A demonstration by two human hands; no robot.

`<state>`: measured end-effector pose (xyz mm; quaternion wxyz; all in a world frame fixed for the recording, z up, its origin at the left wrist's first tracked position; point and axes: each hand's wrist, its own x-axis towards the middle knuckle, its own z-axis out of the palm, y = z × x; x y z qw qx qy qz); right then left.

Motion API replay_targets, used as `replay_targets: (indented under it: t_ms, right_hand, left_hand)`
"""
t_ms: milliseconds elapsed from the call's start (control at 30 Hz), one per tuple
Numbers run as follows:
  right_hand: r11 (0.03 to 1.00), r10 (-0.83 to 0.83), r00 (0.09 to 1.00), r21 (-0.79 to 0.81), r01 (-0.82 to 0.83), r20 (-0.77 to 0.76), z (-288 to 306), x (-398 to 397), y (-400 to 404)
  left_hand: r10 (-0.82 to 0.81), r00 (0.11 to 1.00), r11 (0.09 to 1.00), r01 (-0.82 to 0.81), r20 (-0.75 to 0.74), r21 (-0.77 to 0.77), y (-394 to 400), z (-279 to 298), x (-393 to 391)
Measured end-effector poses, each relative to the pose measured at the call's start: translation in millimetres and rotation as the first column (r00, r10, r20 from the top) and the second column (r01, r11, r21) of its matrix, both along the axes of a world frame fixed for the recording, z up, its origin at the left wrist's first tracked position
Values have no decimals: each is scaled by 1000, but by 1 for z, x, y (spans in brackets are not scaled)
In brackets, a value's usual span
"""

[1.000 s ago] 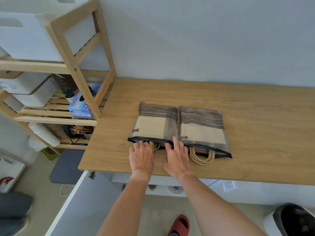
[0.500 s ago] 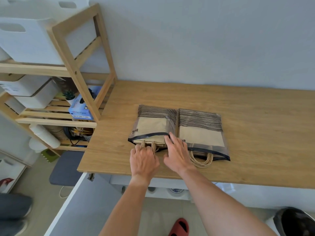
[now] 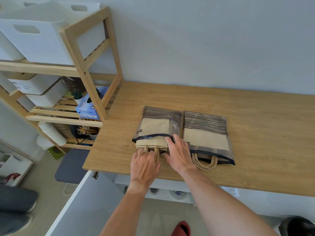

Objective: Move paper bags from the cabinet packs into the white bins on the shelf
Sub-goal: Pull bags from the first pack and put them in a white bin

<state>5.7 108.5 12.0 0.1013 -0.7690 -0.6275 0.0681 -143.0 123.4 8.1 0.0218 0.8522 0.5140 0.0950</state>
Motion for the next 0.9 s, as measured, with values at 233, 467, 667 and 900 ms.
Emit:
replay_targets:
  t_ms: [233, 467, 667, 900]
  right_hand:
    - [997, -75, 997, 20, 75, 28, 1, 0, 1]
    - [995, -38, 998, 92, 42, -48, -3, 3, 33]
    - [993, 55, 988, 114, -39, -144, 2, 17, 76]
    - [993, -18, 990, 111, 34, -140, 0, 18, 63]
  left_hand:
    - [137, 987, 988, -141, -79, -55, 2, -7, -7]
    - [206, 966, 978, -210, -158, -10, 44, -1, 5]
    - [224, 970, 975, -222, -93, 30, 76, 6, 16]
    - [164, 986, 986, -164, -19, 41, 69, 21, 24]
